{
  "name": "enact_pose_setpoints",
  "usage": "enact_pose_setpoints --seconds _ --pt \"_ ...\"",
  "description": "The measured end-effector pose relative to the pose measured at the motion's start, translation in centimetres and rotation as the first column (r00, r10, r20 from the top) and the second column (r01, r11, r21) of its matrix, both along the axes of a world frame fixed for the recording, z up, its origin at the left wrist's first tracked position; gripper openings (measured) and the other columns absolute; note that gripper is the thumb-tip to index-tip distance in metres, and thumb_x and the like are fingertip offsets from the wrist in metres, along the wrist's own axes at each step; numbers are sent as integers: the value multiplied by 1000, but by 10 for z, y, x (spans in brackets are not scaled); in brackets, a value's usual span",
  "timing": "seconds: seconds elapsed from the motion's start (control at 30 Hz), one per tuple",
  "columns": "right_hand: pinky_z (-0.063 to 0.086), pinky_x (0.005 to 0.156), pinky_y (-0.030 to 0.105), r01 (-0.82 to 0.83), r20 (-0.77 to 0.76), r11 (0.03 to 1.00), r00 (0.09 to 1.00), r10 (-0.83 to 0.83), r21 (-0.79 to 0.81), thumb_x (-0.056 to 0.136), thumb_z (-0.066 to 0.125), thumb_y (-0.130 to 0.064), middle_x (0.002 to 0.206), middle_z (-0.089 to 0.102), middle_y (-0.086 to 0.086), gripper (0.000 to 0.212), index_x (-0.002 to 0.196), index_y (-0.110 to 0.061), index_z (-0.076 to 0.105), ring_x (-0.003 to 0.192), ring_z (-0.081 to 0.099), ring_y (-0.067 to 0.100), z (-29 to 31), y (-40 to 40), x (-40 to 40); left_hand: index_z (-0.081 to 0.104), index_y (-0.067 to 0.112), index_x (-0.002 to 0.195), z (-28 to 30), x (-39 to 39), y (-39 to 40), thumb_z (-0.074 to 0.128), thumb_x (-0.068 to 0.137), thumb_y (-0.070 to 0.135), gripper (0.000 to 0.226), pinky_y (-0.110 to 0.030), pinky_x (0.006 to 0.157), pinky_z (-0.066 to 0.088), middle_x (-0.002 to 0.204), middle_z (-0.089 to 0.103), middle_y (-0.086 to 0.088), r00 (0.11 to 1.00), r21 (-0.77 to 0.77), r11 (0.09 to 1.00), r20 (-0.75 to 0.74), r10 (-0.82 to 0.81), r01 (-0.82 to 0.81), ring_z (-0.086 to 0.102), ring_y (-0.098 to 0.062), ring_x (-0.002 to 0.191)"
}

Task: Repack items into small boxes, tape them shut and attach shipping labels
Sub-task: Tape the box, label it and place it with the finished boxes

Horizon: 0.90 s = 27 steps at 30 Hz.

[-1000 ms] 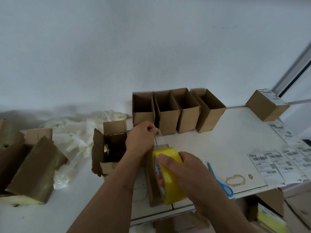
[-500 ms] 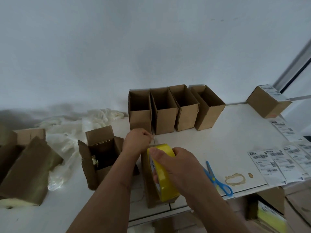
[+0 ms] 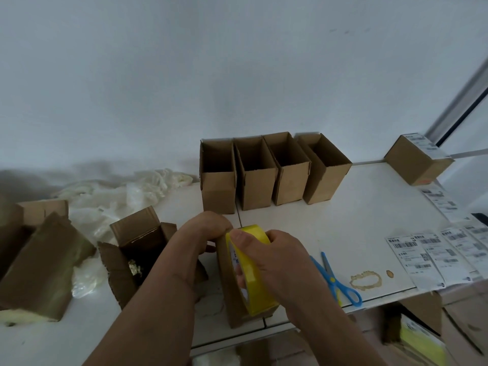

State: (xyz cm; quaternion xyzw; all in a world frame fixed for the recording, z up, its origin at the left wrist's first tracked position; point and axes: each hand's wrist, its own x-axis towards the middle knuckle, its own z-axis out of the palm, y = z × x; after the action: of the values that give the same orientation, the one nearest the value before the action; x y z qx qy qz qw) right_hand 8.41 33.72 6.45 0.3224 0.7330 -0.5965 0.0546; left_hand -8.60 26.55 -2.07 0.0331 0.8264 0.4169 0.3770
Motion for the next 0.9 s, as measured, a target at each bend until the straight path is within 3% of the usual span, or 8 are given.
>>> enact_pose_setpoints --seconds 0.1,0.2,0.33,0.47,0.5,0.6,0.8,0.9 --pt "60 80 43 -8 -3 1000 1000 8 18 51 55 -82 101 69 7 91 116 -19 52 78 72 20 0 -1 1 64 17 98 -1 -2 4 64 92 18 6 -17 58 46 90 59 4 963 -95 987 -224 -151 132 55 -9 80" --pt "61 79 42 11 -2 1000 1000 -11 11 71 61 -72 99 69 6 67 113 -20 53 76 72 19 -1 1 3 64 19 85 7 7 10 60 94 38 22 -27 65 47 84 65 -1 898 41 995 -434 -67 94 58 -14 76" --pt "57 86 40 -7 3 999 1000 7 48 76 58 -73 102 67 2 70 118 -17 53 88 69 20 0 2 5 64 24 96 11 16 21 48 95 57 37 -33 82 48 98 66 3 877 -27 935 -340 -341 353 61 -14 90" --pt "46 89 31 -91 2 987 996 91 135 88 48 -64 107 56 -6 46 119 -29 49 100 55 14 5 -1 9 64 16 105 -4 11 15 59 96 31 19 -30 88 47 109 66 -2 717 -276 803 -361 -596 528 61 -23 106" --pt "49 91 32 -112 -8 987 994 113 114 90 48 -62 106 59 -4 41 115 -29 51 98 58 14 6 -2 12 63 21 97 -8 10 14 60 96 32 12 -29 83 48 102 66 1 702 -295 802 -388 -597 519 62 -22 101" --pt "47 87 29 -122 3 984 992 122 127 92 49 -57 102 58 -6 36 113 -27 52 95 56 11 9 -3 24 60 30 75 -11 14 15 60 86 62 34 -29 70 48 78 61 10 723 -306 846 -441 -532 436 61 -15 82" --pt "52 88 35 -95 26 988 995 93 121 88 49 -62 96 58 -8 35 100 -29 52 90 58 11 7 -1 55 61 30 84 -1 24 14 45 79 81 54 -39 84 51 86 60 6 736 -342 856 -444 -511 388 57 -14 86" --pt "53 77 27 -58 5 994 998 58 92 88 50 -60 86 62 -11 31 91 -29 54 82 61 7 9 -2 65 60 29 84 -1 26 15 44 79 81 54 -38 83 51 86 59 5 723 -370 847 -452 -523 382 57 -14 85"
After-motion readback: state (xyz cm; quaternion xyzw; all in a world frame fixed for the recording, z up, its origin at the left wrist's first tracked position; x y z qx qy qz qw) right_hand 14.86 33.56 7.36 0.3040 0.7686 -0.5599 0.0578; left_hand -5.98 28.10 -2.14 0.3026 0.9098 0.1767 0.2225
